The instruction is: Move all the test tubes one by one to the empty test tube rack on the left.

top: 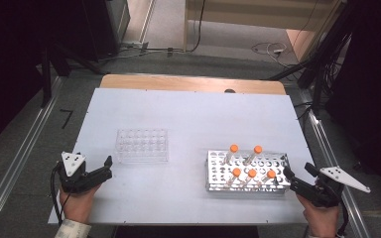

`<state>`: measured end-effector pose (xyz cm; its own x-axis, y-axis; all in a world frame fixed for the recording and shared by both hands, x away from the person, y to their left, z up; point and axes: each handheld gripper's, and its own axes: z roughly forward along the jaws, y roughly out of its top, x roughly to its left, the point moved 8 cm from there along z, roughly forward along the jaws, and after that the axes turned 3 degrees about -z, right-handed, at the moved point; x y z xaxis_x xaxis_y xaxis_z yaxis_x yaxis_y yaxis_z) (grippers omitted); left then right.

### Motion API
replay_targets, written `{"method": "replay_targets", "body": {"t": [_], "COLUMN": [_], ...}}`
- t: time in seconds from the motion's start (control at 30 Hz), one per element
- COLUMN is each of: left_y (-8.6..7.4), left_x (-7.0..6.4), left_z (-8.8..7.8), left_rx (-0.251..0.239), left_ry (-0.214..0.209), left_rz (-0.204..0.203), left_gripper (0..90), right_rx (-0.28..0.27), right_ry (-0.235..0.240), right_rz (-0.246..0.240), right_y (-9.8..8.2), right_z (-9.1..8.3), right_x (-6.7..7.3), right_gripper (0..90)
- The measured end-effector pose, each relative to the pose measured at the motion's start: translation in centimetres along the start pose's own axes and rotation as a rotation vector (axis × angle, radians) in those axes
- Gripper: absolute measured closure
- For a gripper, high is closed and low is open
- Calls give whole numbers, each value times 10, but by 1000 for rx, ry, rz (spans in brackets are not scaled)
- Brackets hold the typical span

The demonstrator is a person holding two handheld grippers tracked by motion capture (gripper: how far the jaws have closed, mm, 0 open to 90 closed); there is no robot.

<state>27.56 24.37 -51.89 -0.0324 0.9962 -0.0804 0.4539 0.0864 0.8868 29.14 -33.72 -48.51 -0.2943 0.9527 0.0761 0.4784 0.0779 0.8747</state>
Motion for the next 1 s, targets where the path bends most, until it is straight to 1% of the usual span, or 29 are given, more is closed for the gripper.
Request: {"method": "replay_targets", "body": {"t": [0.3, 0.37, 0.5, 0.63, 0.77, 0.9, 1.0], "left_y": [0, 0, 0, 0, 0, 0, 0], "left_x": [0, 0, 0, 1, 1, 1, 0], "left_z": [0, 0, 0, 0, -1, -1, 0], "left_rx": [1, 0, 0, -5, -3, -2, -3], "left_ry": [1, 1, 2, 8, 7, 8, 6], "left_rz": [1, 0, 1, 0, 0, 0, 1], "left_gripper": [49, 50, 50, 50, 50, 50, 50], "right_rx": [6, 9, 9, 6, 9, 9, 10], "right_ry": [19, 22, 35, 36, 60, 74, 97], "right_rz": [-24, -20, -33, -48, -56, -69, -86], "right_y": [-4, -4, -7, -8, -10, -12, -13], "right_z": [-4, -5, -8, -9, -11, -12, -13], "right_x": [7, 8, 13, 16, 23, 28, 34], "right_gripper": [174, 174, 174, 173, 174, 174, 174]}}
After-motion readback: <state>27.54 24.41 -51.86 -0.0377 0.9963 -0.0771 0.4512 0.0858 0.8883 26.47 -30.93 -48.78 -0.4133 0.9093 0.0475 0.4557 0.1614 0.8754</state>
